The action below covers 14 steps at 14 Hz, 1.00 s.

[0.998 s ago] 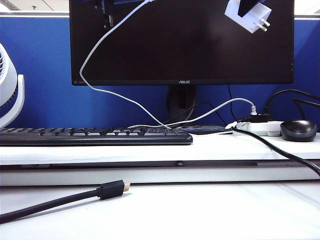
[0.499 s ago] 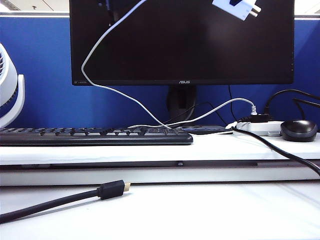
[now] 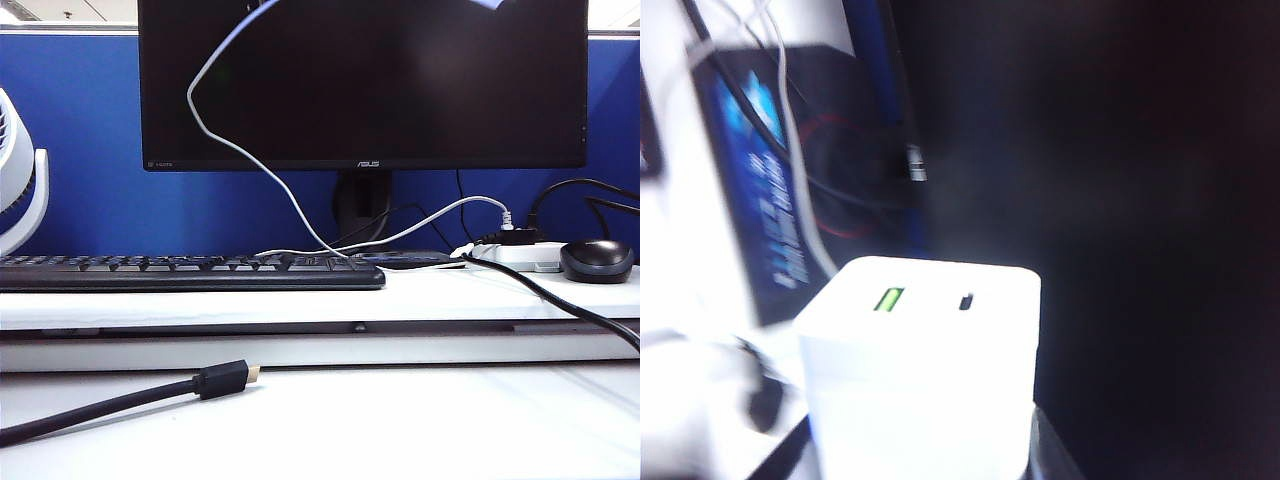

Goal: Pick up the Type-C charging cable and the charging base, insert one end of the Type-C charger into the corresponding slot on the base, and finally place the plugged-in charger back on the table.

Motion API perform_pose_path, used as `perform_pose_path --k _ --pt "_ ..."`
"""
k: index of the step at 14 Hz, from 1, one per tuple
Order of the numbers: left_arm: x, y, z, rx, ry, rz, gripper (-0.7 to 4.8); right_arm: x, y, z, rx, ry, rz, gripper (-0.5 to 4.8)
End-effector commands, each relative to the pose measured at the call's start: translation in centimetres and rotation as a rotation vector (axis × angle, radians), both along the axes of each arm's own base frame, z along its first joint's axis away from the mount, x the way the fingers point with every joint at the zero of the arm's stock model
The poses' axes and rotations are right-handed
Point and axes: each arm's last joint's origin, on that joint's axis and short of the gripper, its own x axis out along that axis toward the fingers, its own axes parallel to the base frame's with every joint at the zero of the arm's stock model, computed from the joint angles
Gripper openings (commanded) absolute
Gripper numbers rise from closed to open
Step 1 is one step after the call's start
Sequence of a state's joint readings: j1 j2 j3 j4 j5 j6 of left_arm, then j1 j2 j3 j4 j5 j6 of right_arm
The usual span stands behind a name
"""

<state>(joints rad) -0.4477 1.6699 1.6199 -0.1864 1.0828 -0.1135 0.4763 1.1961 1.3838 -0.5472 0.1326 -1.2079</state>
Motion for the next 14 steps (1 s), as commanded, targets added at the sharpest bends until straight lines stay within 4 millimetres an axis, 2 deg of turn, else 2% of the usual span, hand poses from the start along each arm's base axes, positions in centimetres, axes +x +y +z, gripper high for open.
perform_pose_path --k 1,3,7,14 --pt "-0.3 0.2 1.7 0.015 -0.022 0.076 -0.07 -1.1 0.3 1.7 -0.035 -0.142 0.058 -0.01" --pt "-0.5 0.2 2.8 0.015 -0.037 0.093 -0.07 -1.5 0.6 2.5 0.000 -0.208 0.075 -0.01" --pt "-1.3 -0.2 3.2 0.041 -0.046 0.073 -0.07 -1.8 1.2 3.0 -0.028 -0.281 0.105 -0.01" --pt "-2.7 0.4 5.2 0.291 -0.281 0.269 -0.07 -2.1 1.7 3.0 -0.058 -0.293 0.130 -0.01"
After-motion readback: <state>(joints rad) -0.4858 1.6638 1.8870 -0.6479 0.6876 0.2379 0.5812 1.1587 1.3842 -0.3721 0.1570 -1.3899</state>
